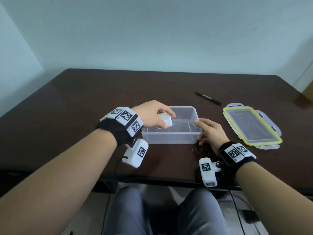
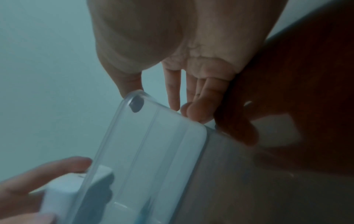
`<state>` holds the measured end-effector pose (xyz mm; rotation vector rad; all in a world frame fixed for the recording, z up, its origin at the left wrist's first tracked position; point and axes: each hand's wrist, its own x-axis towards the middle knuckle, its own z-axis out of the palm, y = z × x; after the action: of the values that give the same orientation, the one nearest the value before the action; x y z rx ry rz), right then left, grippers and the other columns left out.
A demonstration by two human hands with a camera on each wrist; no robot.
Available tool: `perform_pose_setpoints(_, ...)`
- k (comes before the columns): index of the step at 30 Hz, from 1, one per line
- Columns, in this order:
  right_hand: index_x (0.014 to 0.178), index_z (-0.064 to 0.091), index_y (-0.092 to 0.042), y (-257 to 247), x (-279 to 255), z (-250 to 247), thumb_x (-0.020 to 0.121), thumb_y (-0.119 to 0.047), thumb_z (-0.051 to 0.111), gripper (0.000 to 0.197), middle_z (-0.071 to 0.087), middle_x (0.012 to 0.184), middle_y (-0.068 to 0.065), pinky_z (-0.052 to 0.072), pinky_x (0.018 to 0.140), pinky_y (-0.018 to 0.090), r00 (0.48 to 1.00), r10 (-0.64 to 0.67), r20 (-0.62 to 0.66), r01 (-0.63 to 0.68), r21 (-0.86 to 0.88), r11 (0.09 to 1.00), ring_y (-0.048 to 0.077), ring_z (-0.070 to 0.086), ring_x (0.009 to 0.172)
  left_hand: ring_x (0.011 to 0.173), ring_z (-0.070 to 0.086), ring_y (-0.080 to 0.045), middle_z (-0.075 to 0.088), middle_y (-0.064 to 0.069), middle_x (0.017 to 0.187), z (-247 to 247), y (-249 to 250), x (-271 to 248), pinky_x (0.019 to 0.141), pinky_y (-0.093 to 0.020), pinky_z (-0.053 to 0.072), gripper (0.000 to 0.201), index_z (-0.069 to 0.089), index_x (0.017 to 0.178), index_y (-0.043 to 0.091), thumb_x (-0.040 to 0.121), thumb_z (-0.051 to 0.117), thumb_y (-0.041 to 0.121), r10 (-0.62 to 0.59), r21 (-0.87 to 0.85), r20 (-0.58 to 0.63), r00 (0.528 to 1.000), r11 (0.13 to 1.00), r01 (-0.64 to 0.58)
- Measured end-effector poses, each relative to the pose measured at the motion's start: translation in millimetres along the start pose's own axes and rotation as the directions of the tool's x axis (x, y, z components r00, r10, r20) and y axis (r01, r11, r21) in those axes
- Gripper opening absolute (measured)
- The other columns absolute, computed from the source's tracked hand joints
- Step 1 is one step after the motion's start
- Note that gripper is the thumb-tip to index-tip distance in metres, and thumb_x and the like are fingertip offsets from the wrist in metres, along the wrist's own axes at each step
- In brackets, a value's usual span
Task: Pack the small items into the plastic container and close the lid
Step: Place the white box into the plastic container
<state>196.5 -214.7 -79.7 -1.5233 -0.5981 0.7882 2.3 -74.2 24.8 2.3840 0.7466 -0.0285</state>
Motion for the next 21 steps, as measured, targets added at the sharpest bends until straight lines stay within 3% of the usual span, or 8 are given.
perform_pose_setpoints(4, 0.107, 0.069, -0.010, -0.5, 1.7, -0.9, 0.089, -0.027, 0.070, 0.025, 0.063, 0.078, 0.008, 0.044, 0.037, 0.025, 1.000, 0.023, -0.013, -0.023, 0.010, 1.000, 0.014, 0.051, 0.042, 0.098, 0.068, -0.019, 0.071, 0.003, 0.111, 13.2, -3.8, 21.3, 0.077, -0.025, 0.050, 0.043, 0.072, 0.116, 0.038, 0.079, 0.076, 0.018, -0.042, 0.144, 0.076, 0.996, 0.989, 0.031)
perform_pose_setpoints(8, 0.112, 0.070, -0.007, -4.5, 5.2, -1.1, 0.087, -0.042, 0.067, 0.043, 0.065, 0.081, 0.009, 0.042, 0.041, 0.026, 0.995, 0.098, -0.013, -0.097, 0.073, 0.993, 0.018, 0.052, 0.048, 0.115, 0.063, -0.019, 0.067, 0.000, 0.130, 18.7, -12.1, 32.1, 0.094, -0.032, 0.051, 0.053, 0.067, 0.127, 0.037, 0.078, 0.076, 0.018, -0.089, 0.238, 0.096, 0.991, 0.969, 0.064)
perform_pose_setpoints(12, 0.107, 0.072, -0.012, -6.7, 6.5, 0.1, 0.085, -0.048, 0.066, 0.042, 0.074, 0.085, 0.006, 0.036, 0.042, 0.024, 0.990, 0.135, -0.038, -0.128, 0.144, 0.981, 0.015, 0.049, 0.050, 0.113, 0.062, -0.022, 0.062, -0.003, 0.131, 22.1, -13.7, 38.5, 0.074, -0.026, 0.048, 0.082, 0.043, 0.149, 0.029, 0.078, 0.080, 0.018, -0.114, 0.257, 0.115, 0.987, 0.963, 0.081)
perform_pose_setpoints(13, 0.106, 0.073, -0.012, -6.6, 6.4, 0.3, 0.084, -0.047, 0.067, 0.042, 0.073, 0.086, 0.007, 0.035, 0.043, 0.024, 0.990, 0.132, -0.040, -0.125, 0.149, 0.981, 0.015, 0.049, 0.050, 0.114, 0.062, -0.022, 0.062, -0.003, 0.131, 23.2, -13.3, 39.8, 0.074, -0.026, 0.048, 0.083, 0.043, 0.149, 0.028, 0.076, 0.082, 0.019, -0.115, 0.254, 0.121, 0.986, 0.964, 0.081)
perform_pose_setpoints(16, 0.109, 0.073, -0.013, -4.8, 6.5, 1.1, 0.083, -0.045, 0.071, 0.041, 0.067, 0.086, 0.009, 0.035, 0.044, 0.025, 0.993, 0.108, -0.049, -0.102, 0.106, 0.989, 0.016, 0.049, 0.051, 0.120, 0.058, -0.023, 0.060, -0.002, 0.133, 27.9, -13.1, 41.8, 0.091, -0.028, 0.046, 0.082, 0.050, 0.143, 0.025, 0.071, 0.087, 0.023, -0.123, 0.273, 0.126, 0.984, 0.958, 0.085)
perform_pose_setpoints(21, 0.114, 0.070, -0.014, -1.5, 8.3, 1.9, 0.082, -0.036, 0.075, 0.038, 0.067, 0.092, 0.011, 0.043, 0.040, 0.023, 0.996, 0.065, -0.056, -0.061, 0.060, 0.996, 0.014, 0.051, 0.050, 0.118, 0.057, -0.023, 0.060, -0.001, 0.129, 29.0, -11.8, 41.8, 0.089, -0.029, 0.045, 0.080, 0.054, 0.141, 0.024, 0.069, 0.088, 0.024, -0.116, 0.301, 0.125, 0.985, 0.951, 0.074)
